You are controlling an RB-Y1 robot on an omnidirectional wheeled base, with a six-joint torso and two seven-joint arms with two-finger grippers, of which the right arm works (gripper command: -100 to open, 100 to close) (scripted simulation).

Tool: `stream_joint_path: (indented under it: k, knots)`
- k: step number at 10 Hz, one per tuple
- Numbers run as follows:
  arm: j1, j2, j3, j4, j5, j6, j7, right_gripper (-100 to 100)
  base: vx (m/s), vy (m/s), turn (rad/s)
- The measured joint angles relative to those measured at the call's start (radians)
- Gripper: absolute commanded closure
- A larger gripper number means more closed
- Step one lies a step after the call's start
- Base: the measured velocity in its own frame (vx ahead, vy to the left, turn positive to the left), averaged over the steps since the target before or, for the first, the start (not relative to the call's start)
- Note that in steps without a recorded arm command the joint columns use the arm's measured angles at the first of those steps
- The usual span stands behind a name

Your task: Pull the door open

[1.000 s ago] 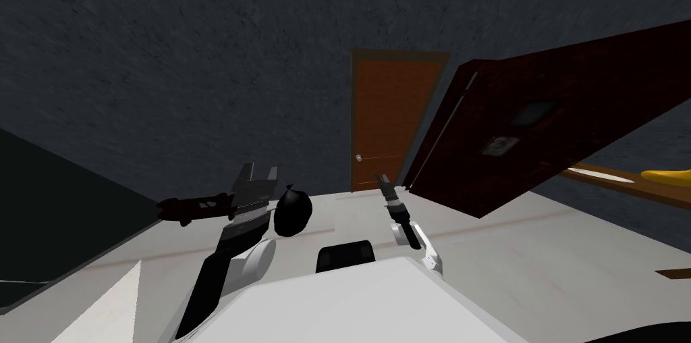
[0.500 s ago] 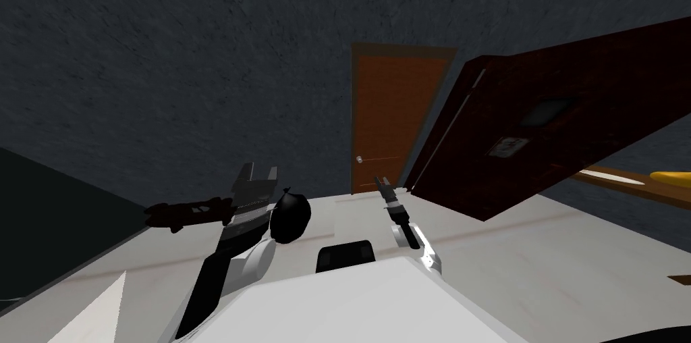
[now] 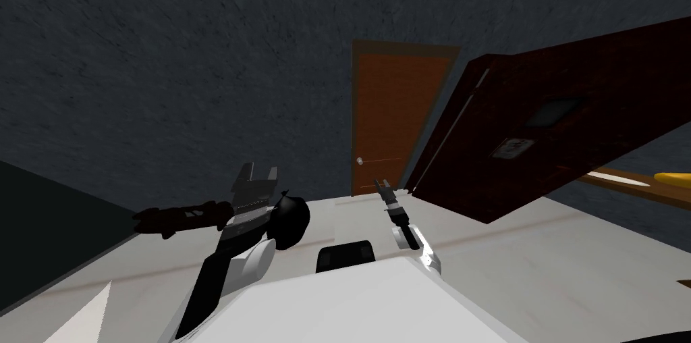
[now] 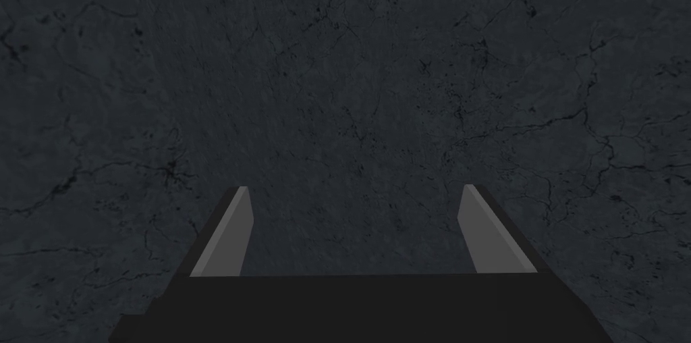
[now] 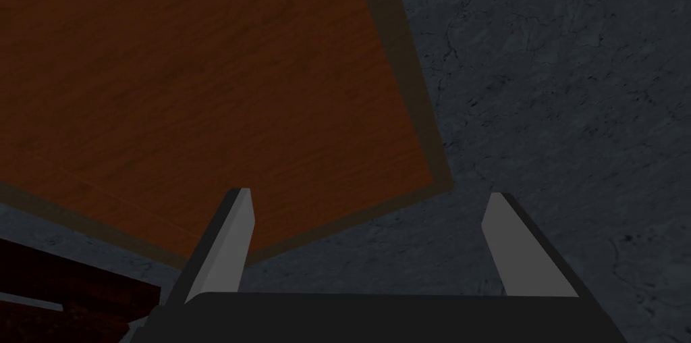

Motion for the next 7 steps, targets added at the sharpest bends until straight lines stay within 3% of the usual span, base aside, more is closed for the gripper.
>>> stream_joint_path:
  k: [5, 7]
  knots:
    - [-0.028, -0.001, -0.022, 0.097, 0.035, -0.006, 0.088, -100, 0.104, 0.013, -0.015]
    - [-0.041, -0.002, -0.036, 0.155, 0.045, -0.027, 0.125, -100, 0.112, 0.011, -0.018]
